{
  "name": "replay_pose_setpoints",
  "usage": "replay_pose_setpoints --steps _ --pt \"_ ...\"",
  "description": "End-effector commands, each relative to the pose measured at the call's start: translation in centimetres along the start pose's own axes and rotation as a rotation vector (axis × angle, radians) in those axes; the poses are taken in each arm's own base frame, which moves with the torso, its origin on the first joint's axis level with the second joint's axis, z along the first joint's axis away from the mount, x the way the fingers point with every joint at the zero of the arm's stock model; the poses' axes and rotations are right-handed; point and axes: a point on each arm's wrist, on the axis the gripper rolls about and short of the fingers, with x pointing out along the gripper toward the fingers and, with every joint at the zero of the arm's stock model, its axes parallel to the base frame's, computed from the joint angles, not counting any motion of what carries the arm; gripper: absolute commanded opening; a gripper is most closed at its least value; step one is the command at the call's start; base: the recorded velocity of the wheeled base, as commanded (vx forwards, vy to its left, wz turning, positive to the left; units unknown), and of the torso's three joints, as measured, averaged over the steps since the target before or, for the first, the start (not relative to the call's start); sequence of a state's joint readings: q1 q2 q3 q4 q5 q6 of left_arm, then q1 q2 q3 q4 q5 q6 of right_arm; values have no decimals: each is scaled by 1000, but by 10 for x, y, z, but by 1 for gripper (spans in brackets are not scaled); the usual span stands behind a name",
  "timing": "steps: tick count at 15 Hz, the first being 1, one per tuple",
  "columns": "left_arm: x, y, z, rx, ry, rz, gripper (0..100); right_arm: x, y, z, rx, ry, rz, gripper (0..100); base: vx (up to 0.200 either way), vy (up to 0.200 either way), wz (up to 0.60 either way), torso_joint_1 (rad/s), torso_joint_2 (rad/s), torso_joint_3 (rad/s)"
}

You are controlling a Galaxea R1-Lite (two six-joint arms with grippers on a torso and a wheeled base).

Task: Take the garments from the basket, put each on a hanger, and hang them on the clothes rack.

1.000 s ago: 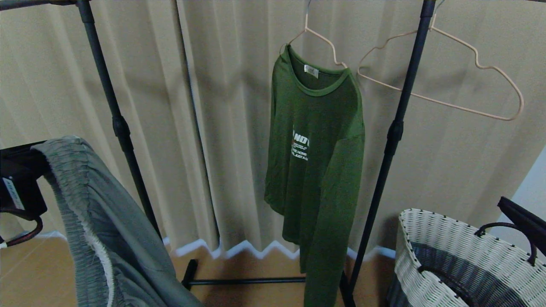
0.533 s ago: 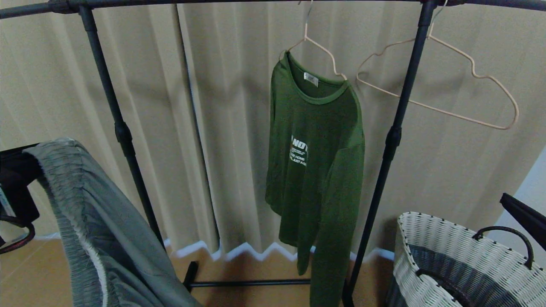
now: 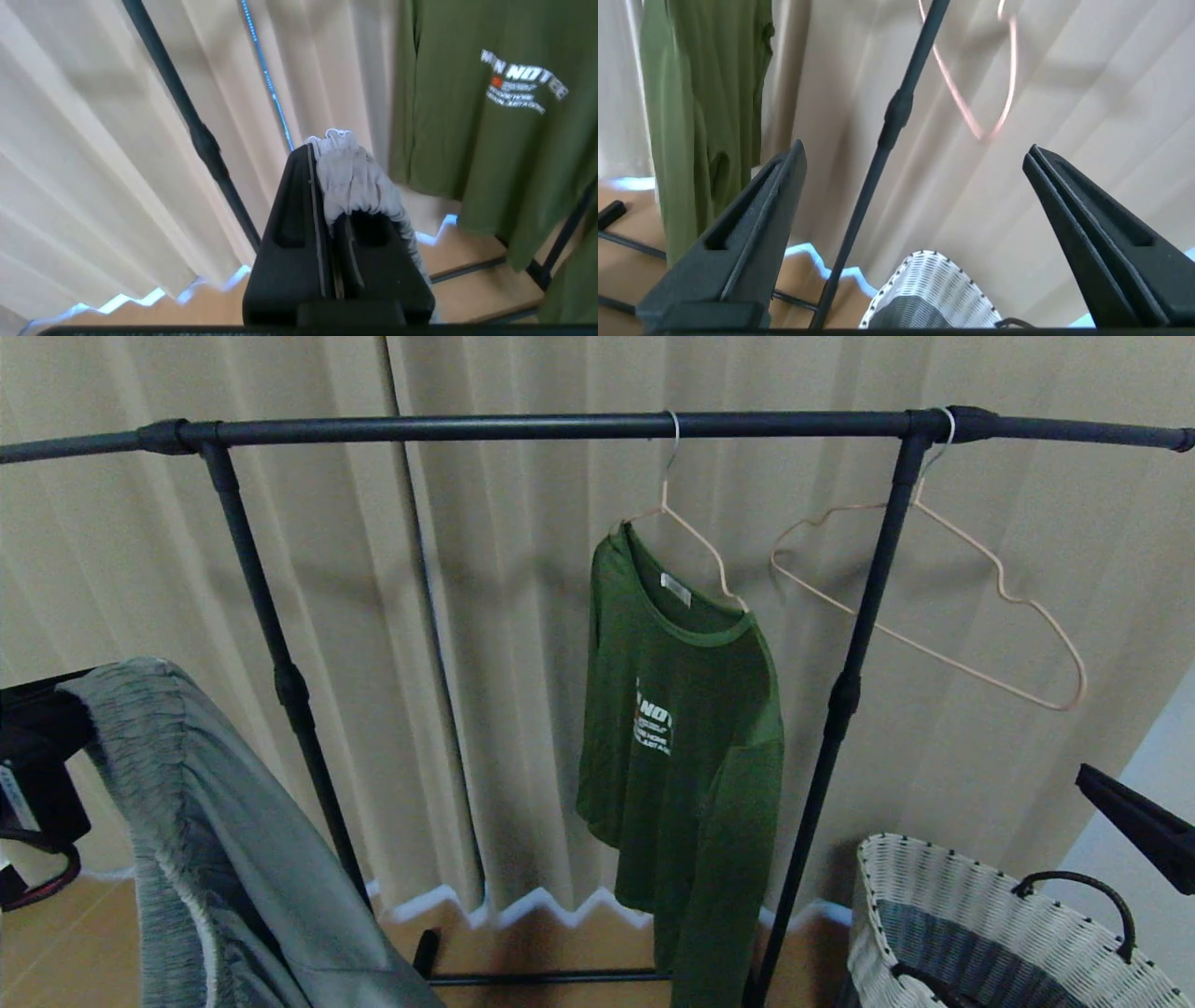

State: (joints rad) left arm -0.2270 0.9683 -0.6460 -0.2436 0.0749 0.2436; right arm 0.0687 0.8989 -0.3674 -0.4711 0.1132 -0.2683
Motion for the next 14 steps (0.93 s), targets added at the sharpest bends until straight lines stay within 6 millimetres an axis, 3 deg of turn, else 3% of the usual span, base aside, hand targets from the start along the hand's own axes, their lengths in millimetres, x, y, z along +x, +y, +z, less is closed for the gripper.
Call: replay_pose_setpoints --steps 1,5,10,14 --pt "-1 0 -1 -1 0 0 0 3 0 -2 2 16 3 100 0 0 0 159 -476 -310" --pt "-3 0 -2 -1 0 2 0 3 -5 -5 13 81 -28 100 0 0 0 182 -482 -303" --pt "-2 -2 -9 0 19 -3 0 -3 -13 20 48 286 10 100 0 0 0 205 -497 -296" --pt "-4 -3 -13 4 26 -6 0 14 -28 20 77 379 -58 100 0 0 0 80 -193 -105"
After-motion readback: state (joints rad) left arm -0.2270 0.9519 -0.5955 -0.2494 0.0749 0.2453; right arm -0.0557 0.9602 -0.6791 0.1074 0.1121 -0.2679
